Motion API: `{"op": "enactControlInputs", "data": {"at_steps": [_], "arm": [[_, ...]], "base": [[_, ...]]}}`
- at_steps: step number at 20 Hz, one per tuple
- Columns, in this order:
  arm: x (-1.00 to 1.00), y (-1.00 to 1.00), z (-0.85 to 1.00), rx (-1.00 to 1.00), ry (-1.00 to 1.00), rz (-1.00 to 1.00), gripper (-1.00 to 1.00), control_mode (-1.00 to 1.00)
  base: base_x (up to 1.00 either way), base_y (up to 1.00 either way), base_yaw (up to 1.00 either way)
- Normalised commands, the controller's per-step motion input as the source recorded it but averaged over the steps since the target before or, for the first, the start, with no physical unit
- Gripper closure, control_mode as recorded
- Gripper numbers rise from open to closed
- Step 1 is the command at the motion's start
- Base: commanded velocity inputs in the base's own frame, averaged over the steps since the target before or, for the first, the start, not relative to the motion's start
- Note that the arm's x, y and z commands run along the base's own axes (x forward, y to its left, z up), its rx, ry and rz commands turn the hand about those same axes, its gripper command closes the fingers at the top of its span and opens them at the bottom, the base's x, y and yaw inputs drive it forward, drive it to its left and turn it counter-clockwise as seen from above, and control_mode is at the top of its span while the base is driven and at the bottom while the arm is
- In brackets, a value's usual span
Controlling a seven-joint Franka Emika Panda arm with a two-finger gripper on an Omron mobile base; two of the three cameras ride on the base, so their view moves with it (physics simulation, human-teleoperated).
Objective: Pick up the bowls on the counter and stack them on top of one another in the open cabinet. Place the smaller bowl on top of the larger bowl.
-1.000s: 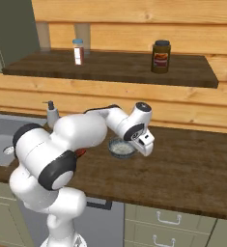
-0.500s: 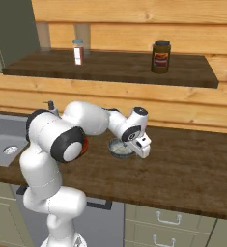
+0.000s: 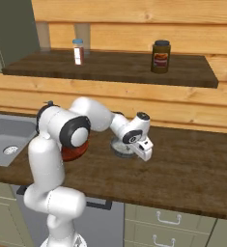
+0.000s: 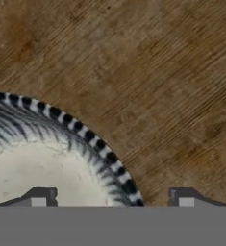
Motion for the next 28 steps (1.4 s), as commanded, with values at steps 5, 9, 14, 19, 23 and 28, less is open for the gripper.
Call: {"op": "enactControlInputs", "data": {"at_steps": [5, 9, 14, 19, 23, 28], "arm": [[0.04, 0.00, -0.03, 0.00, 0.00, 0.00, 1.00, -1.00], [0.00, 0.00, 0.07, 0.00, -0.02, 0.00, 1.00, -1.00], [-0.29, 0.00, 0.40, 0.00, -0.23, 0.00, 1.00, -1.00], [-0.64, 0.14, 0.58, 0.01, -0.36, 0.00, 1.00, -1.00], [-0.67, 0.62, 0.76, 0.01, -0.33, 0.00, 1.00, -1.00], [-0.42, 1.00, 0.93, 0.00, -0.19, 0.00, 1.00, -1.00]], "base": [[0.00, 0.00, 0.00], [0.00, 0.00, 0.00], [0.00, 0.00, 0.00], [0.00, 0.00, 0.00], [0.00, 0.00, 0.00], [0.00, 0.00, 0.00]]}}
